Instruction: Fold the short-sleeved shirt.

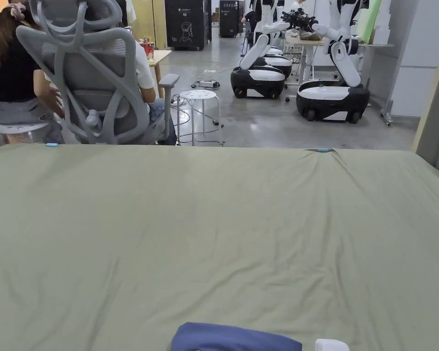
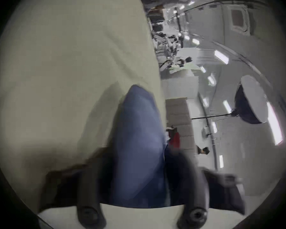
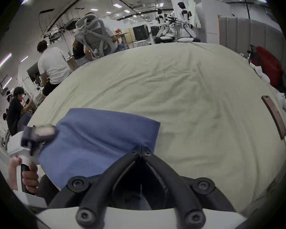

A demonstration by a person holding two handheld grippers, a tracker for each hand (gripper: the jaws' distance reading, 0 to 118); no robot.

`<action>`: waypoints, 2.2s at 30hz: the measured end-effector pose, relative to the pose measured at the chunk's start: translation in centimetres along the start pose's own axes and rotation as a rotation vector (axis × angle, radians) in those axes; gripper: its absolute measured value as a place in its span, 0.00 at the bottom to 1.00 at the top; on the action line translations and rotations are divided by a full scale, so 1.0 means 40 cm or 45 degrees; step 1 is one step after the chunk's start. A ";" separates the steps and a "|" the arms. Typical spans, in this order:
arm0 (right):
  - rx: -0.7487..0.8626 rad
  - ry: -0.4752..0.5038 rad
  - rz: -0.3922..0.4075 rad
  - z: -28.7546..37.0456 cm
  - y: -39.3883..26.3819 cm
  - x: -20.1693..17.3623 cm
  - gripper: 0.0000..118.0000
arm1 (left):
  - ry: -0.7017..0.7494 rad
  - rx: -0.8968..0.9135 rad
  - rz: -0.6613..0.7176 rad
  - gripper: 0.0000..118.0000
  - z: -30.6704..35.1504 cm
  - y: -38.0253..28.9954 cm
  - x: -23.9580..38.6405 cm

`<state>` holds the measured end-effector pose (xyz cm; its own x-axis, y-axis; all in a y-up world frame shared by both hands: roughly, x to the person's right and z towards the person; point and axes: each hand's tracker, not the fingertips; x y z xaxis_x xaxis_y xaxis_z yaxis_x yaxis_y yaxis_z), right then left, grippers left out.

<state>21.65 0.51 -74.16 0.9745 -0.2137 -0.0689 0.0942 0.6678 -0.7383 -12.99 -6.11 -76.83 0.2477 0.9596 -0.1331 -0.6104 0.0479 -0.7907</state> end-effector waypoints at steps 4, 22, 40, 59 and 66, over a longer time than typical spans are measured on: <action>0.011 -0.021 0.046 0.016 0.002 -0.021 0.00 | 0.099 0.044 -0.124 0.19 -0.006 0.000 0.015; 0.115 0.243 0.329 -0.079 0.096 -0.601 0.00 | 0.497 0.318 -0.422 0.17 0.617 0.482 0.011; 0.075 0.299 0.398 -0.153 0.096 -0.772 0.00 | 0.534 0.604 -0.312 0.69 0.909 0.710 -0.079; 0.428 -0.021 0.276 0.116 0.222 -0.449 0.00 | 0.879 0.744 -1.383 0.00 0.458 0.243 0.405; 0.604 -0.206 0.324 0.262 0.303 -0.269 0.00 | 0.848 0.791 -1.701 0.00 0.244 0.062 0.576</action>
<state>14.45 18.35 -75.33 0.9938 0.0833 -0.0741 -0.1031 0.9394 -0.3268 -16.11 18.83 -76.02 0.9890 -0.1335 0.0629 0.1442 0.9649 -0.2195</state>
